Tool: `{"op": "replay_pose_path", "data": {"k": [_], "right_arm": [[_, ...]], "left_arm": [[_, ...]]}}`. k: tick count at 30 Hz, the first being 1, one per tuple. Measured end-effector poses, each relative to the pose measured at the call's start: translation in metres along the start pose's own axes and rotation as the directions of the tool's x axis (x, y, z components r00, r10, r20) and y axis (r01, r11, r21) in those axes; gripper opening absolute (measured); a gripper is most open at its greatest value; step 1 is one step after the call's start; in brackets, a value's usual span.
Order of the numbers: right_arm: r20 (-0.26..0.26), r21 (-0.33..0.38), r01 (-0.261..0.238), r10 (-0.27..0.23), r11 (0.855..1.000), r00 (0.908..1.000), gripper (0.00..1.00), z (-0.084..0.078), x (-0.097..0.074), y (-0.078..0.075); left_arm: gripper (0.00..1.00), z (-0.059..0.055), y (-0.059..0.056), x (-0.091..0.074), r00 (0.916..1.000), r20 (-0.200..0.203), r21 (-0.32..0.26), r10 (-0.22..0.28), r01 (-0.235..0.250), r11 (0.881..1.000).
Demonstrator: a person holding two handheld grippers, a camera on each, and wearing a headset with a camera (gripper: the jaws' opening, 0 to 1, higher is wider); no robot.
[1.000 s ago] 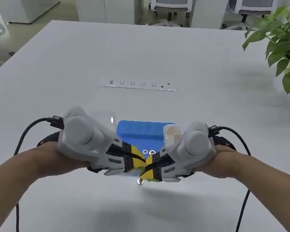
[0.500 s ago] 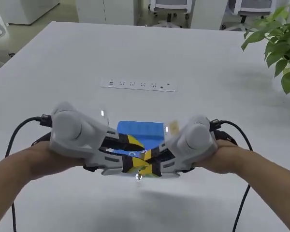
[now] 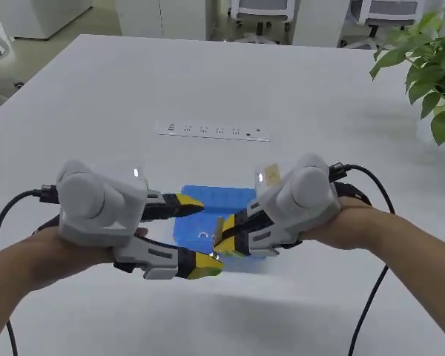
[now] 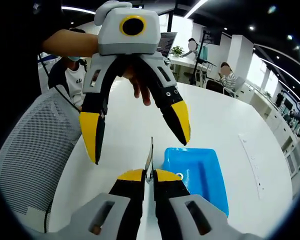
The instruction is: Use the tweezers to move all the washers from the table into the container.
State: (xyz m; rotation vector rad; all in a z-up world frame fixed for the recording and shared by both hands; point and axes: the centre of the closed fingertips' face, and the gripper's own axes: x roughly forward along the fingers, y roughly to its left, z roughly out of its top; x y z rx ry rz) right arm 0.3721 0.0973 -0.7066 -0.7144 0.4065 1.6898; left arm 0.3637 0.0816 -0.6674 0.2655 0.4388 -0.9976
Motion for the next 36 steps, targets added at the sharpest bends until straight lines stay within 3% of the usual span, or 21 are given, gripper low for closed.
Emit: {"op": "replay_pose_path", "data": {"k": [14,22,36], "right_arm": [[0.012,-0.001,0.036,-0.036,0.999,0.9993,0.07,0.007,-0.016,-0.02],[0.006,-0.002,0.062,-0.062,0.998,0.9981,0.07,0.002,-0.022,-0.033],[-0.032,-0.01,0.083,-0.084,0.996,0.996,0.07,-0.021,-0.017,-0.049]], "left_arm": [[0.88,-0.004,0.0,-0.011,0.999,0.015,-0.057,0.042,-0.041,0.998],[0.99,-0.008,0.002,-0.014,0.9973,0.015,-0.068,0.072,-0.071,0.995],[0.99,-0.01,0.004,-0.016,0.997,0.005,-0.068,0.077,-0.076,0.995]]}}
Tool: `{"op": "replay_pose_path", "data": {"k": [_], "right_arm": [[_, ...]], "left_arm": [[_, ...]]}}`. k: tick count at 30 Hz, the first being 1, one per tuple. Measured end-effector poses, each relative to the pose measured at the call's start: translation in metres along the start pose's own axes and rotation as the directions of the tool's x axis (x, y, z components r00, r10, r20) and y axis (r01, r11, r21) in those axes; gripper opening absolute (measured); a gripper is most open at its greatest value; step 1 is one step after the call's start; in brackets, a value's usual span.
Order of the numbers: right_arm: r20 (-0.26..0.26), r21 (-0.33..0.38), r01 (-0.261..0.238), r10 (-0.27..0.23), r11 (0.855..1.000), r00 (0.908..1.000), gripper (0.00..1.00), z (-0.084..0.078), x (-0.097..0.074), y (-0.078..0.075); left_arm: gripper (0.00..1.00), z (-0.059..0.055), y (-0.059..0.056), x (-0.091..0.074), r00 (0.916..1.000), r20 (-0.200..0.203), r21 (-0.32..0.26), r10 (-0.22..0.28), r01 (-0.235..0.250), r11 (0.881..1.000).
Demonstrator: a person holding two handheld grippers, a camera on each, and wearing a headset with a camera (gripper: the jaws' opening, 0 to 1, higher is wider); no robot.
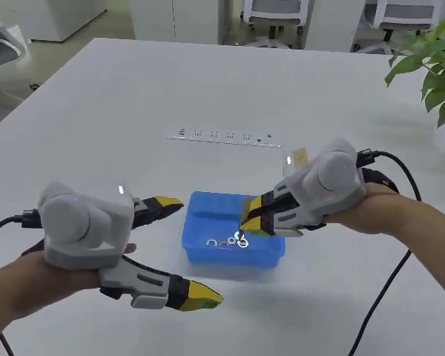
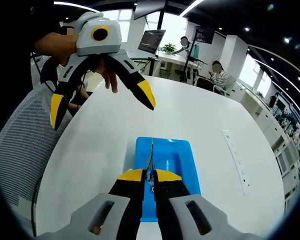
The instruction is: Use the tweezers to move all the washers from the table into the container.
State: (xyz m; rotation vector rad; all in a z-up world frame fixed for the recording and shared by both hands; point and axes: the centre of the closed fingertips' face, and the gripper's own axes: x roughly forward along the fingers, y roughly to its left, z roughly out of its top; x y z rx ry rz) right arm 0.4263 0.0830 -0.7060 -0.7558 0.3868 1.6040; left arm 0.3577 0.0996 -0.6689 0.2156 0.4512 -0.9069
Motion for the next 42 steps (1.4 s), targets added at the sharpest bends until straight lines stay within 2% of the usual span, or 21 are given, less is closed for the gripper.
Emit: {"op": "replay_pose_path", "data": {"k": [15,21,34,42], "right_arm": [[-0.036,0.016,-0.023,0.023,1.0,0.9991,0.08,-0.027,0.014,-0.005],[-0.053,0.031,-0.033,0.034,0.999,0.998,0.08,-0.037,0.018,-0.005],[-0.07,0.056,-0.042,0.046,0.998,0.9965,0.08,-0.047,0.021,-0.004],[-0.064,0.065,-0.038,0.042,0.997,0.9971,0.08,-0.047,0.021,-0.005]], "left_arm": [[0.99,-0.003,0.008,0.003,1.0,-0.006,0.004,-0.004,0.004,1.0],[0.95,-0.001,0.011,0.006,0.9999,-0.006,0.01,-0.015,0.015,1.0],[0.8,0.003,0.017,0.018,0.9986,-0.02,0.026,-0.049,0.05,0.998],[0.59,0.009,0.021,0.032,0.9949,-0.036,0.073,-0.094,0.097,0.993]]}}
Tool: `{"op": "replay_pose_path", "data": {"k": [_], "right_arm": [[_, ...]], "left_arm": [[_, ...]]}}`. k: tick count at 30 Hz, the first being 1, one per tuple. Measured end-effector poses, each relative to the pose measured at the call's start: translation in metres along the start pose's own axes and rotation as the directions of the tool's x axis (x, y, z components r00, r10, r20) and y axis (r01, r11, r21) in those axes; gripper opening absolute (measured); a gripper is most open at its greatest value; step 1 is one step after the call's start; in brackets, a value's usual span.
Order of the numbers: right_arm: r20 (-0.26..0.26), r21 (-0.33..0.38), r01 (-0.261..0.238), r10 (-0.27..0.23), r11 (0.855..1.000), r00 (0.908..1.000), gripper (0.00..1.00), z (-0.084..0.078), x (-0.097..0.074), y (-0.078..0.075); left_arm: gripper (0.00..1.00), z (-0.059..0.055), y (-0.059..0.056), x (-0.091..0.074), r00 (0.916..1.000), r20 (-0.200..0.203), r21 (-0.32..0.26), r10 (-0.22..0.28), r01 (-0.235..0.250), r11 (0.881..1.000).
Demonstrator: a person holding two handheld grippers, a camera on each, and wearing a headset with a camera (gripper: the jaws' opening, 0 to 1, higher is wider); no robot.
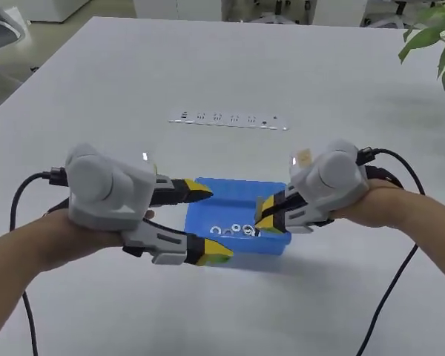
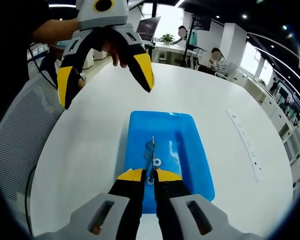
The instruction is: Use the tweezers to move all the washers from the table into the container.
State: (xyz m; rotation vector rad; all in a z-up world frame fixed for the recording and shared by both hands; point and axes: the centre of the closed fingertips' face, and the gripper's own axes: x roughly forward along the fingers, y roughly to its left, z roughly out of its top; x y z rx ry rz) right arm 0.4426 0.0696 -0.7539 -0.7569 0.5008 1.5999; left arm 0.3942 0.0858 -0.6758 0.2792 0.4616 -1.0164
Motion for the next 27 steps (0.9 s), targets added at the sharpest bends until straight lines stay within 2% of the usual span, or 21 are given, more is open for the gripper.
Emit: {"op": "replay_pose_path", "data": {"k": [8,14,27], "right_arm": [[0.0,-0.003,0.001,-0.001,1.0,1.0,0.08,0.0,0.0,0.0],[-0.002,-0.007,0.0,0.0,1.0,1.0,0.08,-0.001,0.0,0.0],[-0.004,-0.015,0.001,-0.001,1.0,1.0,0.08,0.0,-0.001,0.001]], "left_arm": [[0.44,0.007,0.009,0.018,0.9996,-0.016,0.055,-0.023,0.024,0.998],[0.31,0.008,0.014,0.027,0.999,-0.031,0.085,-0.032,0.034,0.996],[0.22,0.013,0.016,0.044,0.9977,-0.047,0.118,-0.048,0.053,0.992]]}}
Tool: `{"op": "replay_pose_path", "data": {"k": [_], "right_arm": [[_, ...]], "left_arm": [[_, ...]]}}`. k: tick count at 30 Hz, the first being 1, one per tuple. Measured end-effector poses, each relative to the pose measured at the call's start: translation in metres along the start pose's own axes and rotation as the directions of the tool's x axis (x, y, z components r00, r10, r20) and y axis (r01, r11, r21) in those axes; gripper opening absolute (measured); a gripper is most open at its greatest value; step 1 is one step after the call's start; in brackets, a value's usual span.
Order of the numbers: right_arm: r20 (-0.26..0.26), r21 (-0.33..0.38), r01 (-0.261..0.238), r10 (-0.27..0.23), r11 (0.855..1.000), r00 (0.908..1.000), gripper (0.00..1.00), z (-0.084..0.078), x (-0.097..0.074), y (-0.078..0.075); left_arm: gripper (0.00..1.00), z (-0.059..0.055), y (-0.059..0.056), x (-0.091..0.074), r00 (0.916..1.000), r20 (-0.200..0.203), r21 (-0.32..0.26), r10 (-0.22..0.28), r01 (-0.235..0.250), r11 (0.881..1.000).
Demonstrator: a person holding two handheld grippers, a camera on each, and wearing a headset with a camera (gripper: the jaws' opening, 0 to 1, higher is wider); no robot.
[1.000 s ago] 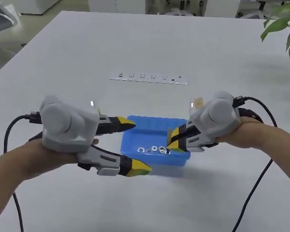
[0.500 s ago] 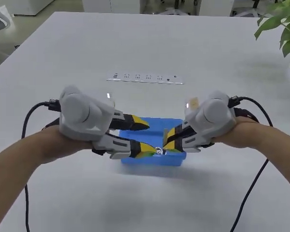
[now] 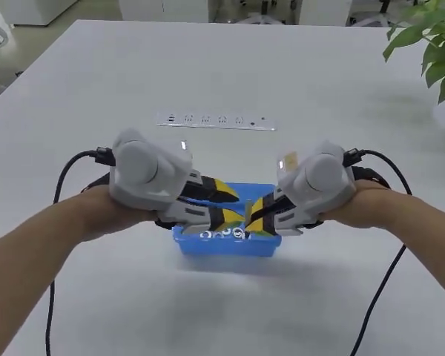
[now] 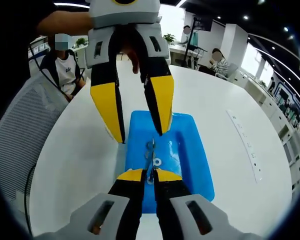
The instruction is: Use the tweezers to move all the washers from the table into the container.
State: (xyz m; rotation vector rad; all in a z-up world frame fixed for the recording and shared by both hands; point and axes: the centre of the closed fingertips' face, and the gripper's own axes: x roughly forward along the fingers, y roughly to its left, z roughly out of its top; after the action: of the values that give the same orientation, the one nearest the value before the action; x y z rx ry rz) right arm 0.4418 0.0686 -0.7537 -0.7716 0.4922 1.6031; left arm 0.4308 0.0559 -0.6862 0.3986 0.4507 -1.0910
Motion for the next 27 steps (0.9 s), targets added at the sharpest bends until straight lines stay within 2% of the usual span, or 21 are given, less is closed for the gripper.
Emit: {"op": "replay_pose_path", "data": {"k": [5,17,27], "right_arm": [[0.0,-0.004,0.0,0.0,1.0,1.0,0.09,0.0,0.0,0.001],[-0.005,-0.02,-0.002,0.002,1.0,1.0,0.09,-0.002,-0.002,0.002],[-0.005,-0.023,-0.001,0.001,1.0,1.0,0.09,-0.002,-0.002,0.002]], "left_arm": [[0.17,0.002,0.003,0.005,1.0,-0.001,0.002,-0.004,0.004,1.0],[0.09,0.002,-0.001,0.014,0.9992,-0.025,0.033,-0.03,0.031,0.999],[0.07,0.004,-0.002,0.017,0.9988,-0.027,0.043,-0.042,0.043,0.998]]}}
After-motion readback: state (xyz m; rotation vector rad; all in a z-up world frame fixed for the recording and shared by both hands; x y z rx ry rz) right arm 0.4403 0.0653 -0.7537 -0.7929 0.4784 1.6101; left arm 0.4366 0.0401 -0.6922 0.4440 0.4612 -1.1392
